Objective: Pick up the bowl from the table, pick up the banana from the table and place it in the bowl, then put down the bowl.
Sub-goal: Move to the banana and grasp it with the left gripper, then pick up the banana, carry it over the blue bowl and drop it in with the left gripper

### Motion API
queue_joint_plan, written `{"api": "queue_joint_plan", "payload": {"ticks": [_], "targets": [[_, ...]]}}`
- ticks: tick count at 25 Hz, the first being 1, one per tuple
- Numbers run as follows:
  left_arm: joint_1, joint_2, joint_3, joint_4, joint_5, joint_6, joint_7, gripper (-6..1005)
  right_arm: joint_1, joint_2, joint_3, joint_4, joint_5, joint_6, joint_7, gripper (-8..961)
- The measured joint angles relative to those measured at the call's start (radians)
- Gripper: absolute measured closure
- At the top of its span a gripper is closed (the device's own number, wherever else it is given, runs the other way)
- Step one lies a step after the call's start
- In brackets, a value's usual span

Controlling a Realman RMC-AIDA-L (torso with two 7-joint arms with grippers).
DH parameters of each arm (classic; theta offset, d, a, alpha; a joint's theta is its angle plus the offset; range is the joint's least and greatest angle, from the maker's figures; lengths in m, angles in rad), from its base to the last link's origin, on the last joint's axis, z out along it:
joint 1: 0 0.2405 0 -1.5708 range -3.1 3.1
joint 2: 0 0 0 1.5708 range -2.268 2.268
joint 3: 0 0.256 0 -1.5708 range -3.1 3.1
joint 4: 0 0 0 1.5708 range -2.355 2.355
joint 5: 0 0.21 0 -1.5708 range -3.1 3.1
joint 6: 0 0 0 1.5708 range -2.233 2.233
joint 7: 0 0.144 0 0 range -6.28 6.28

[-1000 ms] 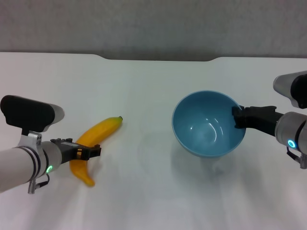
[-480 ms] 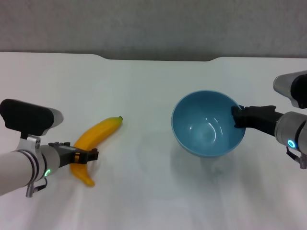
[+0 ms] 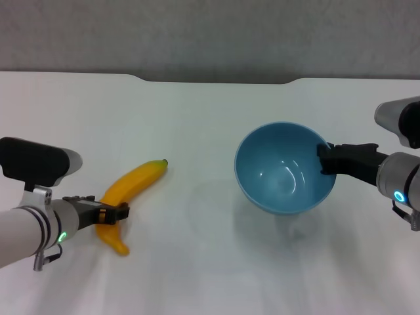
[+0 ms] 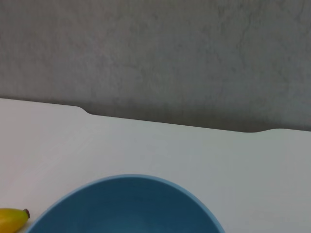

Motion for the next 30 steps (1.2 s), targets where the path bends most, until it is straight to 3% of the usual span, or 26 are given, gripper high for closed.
{"api": "queue_joint_plan", "payload": {"ticks": [6,12,16,20,24,25,30], "targets": [[-0.001,0.0,-0.001,0.009,0.0,0.003,-0.001,227,-0.001,0.0,-0.002,0.002,0.001,-0.005,0.0,890],[0.015,0.001,-0.003,-0.035,-0.02,0.005,-0.005,430,-0.004,0.0,-0.003,0.0,0.001,-0.006,0.0,888],[0.043,0.004,-0.004,-0.095,-0.027,-0.002,-0.003,461,-0.008,0.001,-0.003,-0.003,0.001,-0.001,0.0,886],[0.145,0.008,-0.039,-0.326,-0.022,-0.071,0.005,474,-0.003,0.0,-0.003,-0.016,0.02,0.01,0.002,884],[0.184,0.008,-0.043,-0.421,-0.025,-0.112,0.006,470,0.022,0.0,-0.009,-0.054,0.046,0.018,0.0,881],[0.225,0.006,-0.029,-0.545,-0.027,-0.156,0.006,469,0.047,0.0,-0.022,-0.085,0.063,0.021,0.0,881],[0.236,0.006,0.002,-0.669,-0.085,-0.216,0.016,465,0.091,0.0,-0.047,-0.125,0.094,0.028,0.0,879]]}}
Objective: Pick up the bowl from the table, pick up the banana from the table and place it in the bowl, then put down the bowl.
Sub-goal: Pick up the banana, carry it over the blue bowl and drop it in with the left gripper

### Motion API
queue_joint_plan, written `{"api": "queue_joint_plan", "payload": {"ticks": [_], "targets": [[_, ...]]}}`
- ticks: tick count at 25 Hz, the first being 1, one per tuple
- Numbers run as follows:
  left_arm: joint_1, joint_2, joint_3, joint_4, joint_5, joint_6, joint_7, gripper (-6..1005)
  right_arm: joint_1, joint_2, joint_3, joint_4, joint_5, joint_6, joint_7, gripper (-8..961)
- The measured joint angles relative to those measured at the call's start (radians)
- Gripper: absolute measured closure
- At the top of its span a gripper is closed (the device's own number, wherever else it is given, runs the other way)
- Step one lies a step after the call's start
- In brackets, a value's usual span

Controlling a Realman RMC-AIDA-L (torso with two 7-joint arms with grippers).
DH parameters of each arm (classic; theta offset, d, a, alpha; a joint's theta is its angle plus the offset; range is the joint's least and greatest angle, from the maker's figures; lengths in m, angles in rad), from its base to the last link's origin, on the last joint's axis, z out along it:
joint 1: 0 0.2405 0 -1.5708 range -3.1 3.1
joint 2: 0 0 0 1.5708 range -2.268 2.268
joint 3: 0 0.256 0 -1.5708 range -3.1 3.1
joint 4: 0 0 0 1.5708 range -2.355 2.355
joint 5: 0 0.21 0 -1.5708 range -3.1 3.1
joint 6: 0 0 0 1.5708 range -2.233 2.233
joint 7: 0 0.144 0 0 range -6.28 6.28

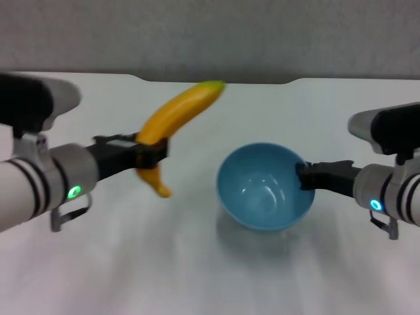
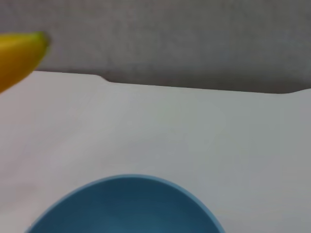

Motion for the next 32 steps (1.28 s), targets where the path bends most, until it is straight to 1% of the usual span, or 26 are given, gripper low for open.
{"api": "queue_joint_plan", "payload": {"ticks": [2,5,10,16,25,32], "targets": [[-0.008,0.0,0.012,-0.019,-0.055,-0.015,0.028,463,0.013,0.001,-0.012,-0.003,0.006,0.001,0.0,878],[-0.024,-0.001,0.026,-0.008,-0.153,-0.024,0.092,460,0.032,0.001,-0.027,-0.004,0.017,0.001,0.0,876],[-0.06,-0.001,0.044,0.046,-0.275,-0.028,0.167,455,0.072,0.001,-0.061,-0.005,0.05,-0.003,-0.005,873],[-0.094,-0.001,0.056,0.107,-0.412,-0.037,0.245,450,0.099,0.003,-0.081,0.0,0.071,-0.001,-0.011,870],[-0.127,-0.005,0.047,0.199,-0.461,-0.024,0.264,441,0.098,0.002,-0.104,0.018,0.077,0.001,-0.015,866],[-0.13,-0.003,0.045,0.205,-0.464,-0.015,0.274,435,0.094,0.003,-0.11,0.022,0.077,0.002,-0.024,862]]}}
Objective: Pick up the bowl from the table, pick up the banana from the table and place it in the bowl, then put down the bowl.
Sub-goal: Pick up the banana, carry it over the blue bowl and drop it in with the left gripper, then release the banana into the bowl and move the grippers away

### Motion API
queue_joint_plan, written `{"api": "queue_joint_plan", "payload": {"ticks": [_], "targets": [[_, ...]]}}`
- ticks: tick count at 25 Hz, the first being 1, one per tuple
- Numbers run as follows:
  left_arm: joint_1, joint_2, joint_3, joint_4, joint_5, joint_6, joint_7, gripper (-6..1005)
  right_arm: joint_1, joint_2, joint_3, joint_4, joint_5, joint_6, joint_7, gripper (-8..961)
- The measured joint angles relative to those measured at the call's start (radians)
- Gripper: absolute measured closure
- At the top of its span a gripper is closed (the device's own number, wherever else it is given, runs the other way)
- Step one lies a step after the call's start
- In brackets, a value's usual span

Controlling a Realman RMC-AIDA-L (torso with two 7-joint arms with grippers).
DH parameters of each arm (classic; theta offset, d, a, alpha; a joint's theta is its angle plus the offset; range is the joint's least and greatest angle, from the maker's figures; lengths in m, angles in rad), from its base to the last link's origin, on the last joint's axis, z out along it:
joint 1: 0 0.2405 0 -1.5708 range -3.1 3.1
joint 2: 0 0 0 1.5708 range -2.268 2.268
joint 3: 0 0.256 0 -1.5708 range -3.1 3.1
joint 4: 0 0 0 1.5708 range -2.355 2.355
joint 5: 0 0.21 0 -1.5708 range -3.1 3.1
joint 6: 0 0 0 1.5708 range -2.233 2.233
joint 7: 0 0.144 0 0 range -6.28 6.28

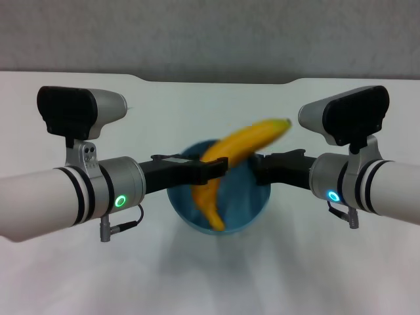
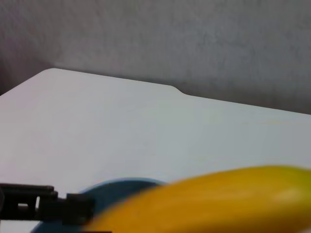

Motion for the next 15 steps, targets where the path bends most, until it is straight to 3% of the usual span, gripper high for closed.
{"api": "queue_joint_plan", "payload": {"ticks": [4,9,15], "targets": [[0.003,-0.001,0.0,-0.005,0.0,0.001,0.003,431,0.0,0.0,0.002,-0.005,0.0,0.0,0.0,860],[0.012,0.002,-0.021,-0.01,0.0,0.001,0.007,259,-0.001,-0.001,0.01,-0.011,0.0,0.006,0.001,858],[0.071,0.005,-0.139,-0.039,0.016,-0.011,0.069,81,0.035,-0.003,0.035,-0.078,0.032,0.041,-0.007,855]]}}
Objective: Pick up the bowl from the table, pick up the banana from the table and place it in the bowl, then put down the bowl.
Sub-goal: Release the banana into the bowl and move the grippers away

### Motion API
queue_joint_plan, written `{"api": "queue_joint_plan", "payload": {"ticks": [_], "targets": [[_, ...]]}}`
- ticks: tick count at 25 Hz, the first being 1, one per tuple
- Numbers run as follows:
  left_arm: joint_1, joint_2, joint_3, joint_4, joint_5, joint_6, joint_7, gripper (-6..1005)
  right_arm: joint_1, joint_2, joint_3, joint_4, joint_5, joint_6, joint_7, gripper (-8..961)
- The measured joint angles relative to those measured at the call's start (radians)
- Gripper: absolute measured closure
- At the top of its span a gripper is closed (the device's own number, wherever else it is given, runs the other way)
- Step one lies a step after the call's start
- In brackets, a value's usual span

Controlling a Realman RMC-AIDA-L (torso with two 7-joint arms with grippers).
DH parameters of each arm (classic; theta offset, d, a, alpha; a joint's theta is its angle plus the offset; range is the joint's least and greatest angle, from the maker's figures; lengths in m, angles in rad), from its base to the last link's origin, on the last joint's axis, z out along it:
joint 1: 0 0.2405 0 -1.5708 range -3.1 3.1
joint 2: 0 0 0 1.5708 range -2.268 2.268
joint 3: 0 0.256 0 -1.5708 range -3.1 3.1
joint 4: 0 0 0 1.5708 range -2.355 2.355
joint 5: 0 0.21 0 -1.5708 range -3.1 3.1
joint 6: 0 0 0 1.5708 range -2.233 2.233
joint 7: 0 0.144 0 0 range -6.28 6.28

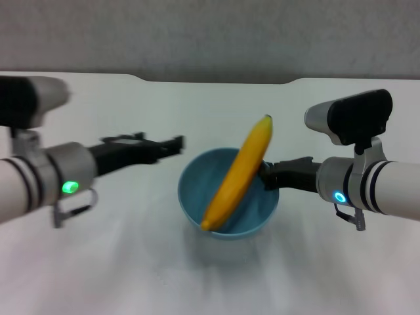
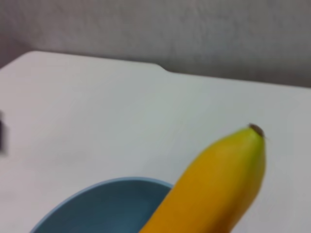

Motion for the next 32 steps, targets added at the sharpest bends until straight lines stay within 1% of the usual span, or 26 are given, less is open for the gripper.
{"api": "queue_joint_plan", "payload": {"ticks": [5,8,13,15,22,32], "targets": [[0.085,0.0,-0.145,-0.013,0.008,-0.009,0.083,82,0.049,0.001,0.011,-0.106,0.099,-0.008,-0.075,852],[0.112,-0.004,-0.183,-0.005,0.003,-0.002,0.099,82,0.063,0.0,0.019,-0.155,0.172,-0.011,-0.138,851],[0.118,-0.005,-0.191,0.019,0.005,0.01,0.102,82,0.094,0.003,0.015,-0.222,0.289,-0.006,-0.247,849],[0.112,-0.005,-0.191,0.033,0.007,0.015,0.102,83,0.106,0.005,0.004,-0.245,0.31,-0.006,-0.263,848],[0.1,-0.005,-0.185,0.072,0.003,0.038,0.103,83,0.112,0.007,-0.006,-0.276,0.326,-0.007,-0.267,844],[0.096,-0.005,-0.183,0.075,0.004,0.038,0.108,84,0.113,0.007,-0.009,-0.288,0.326,-0.022,-0.272,839]]}}
